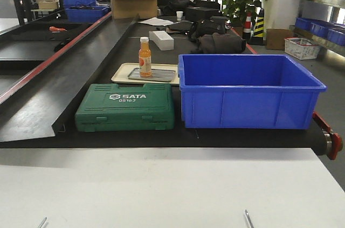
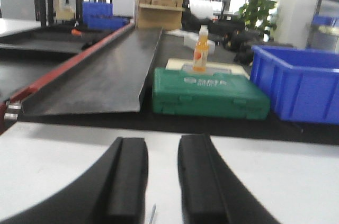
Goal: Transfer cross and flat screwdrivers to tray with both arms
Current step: 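Lower both grippers onto the green-handled screwdrivers on the table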
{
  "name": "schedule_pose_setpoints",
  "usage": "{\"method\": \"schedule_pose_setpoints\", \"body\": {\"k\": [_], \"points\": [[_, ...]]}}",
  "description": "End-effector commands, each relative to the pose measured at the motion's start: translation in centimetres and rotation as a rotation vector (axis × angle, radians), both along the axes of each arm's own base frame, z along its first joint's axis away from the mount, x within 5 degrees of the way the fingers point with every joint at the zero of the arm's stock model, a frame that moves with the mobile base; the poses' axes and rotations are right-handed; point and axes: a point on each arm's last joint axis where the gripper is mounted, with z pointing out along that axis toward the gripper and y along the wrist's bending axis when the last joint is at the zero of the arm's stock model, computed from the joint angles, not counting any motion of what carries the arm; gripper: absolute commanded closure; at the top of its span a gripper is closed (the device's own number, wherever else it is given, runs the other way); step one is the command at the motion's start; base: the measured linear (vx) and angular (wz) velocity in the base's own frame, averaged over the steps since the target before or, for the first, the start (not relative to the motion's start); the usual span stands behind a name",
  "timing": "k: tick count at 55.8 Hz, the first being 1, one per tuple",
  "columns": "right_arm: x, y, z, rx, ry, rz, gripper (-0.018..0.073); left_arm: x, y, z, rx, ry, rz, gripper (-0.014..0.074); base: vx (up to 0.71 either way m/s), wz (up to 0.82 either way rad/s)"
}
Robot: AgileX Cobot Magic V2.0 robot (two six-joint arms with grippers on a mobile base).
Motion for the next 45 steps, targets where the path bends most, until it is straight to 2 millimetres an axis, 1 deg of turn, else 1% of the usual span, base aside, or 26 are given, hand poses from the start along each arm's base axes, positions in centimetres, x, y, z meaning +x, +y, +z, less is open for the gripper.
{"method": "schedule_pose_setpoints", "body": {"k": [1,7,11,14,19,23,30,34,39,45], "points": [[1.5,0.2,0.8,-0.017,-0.025,0.007,0.0258,1.6,0.0,0.6,0.009,0.028,0.001,0.0223,0.0,0.0],[2.6,0.3,-0.5,-0.025,0.065,0.009,0.0183,2.9,0.0,-0.5,0.0,0.125,0.001,0.0222,0.0,0.0],[3.3,0.3,-1.2,0.005,0.113,-0.002,0.0166,3.7,0.0,-1.3,0.0,0.193,0.001,0.0223,0.0,0.0],[3.7,0.4,-1.6,0.059,0.158,-0.026,0.0164,4.2,0.0,-1.6,-0.01,0.252,0.002,0.0216,0.0,0.0],[4.7,0.4,-1.5,0.09,0.257,-0.05,0.0164,5.3,0.1,-1.3,0.0,0.381,0.001,0.0188,0.0,0.0],[5.8,0.5,-0.9,0.073,0.345,-0.054,0.0164,6.5,0.1,-0.3,0.017,0.469,-0.003,0.0157,0.0,0.0],[7.9,0.7,0.4,0.033,0.452,-0.049,0.0164,9.6,0.3,1.4,0.091,0.607,-0.012,0.0102,0.0,0.0],[8.9,0.8,1.0,0.007,0.475,-0.041,0.0164,11.4,0.4,1.8,0.116,0.684,-0.01,0.0086,0.0,0.0],[10.0,0.9,1.3,-0.009,0.462,-0.031,0.0164,13.9,0.6,1.4,0.138,0.795,-0.014,0.0082,0.0,0.0],[10.5,1.0,1.2,-0.02,0.437,-0.022,0.0165,17.3,0.6,-0.1,0.203,0.918,-0.053,0.0082,0.0,0.0]]}}
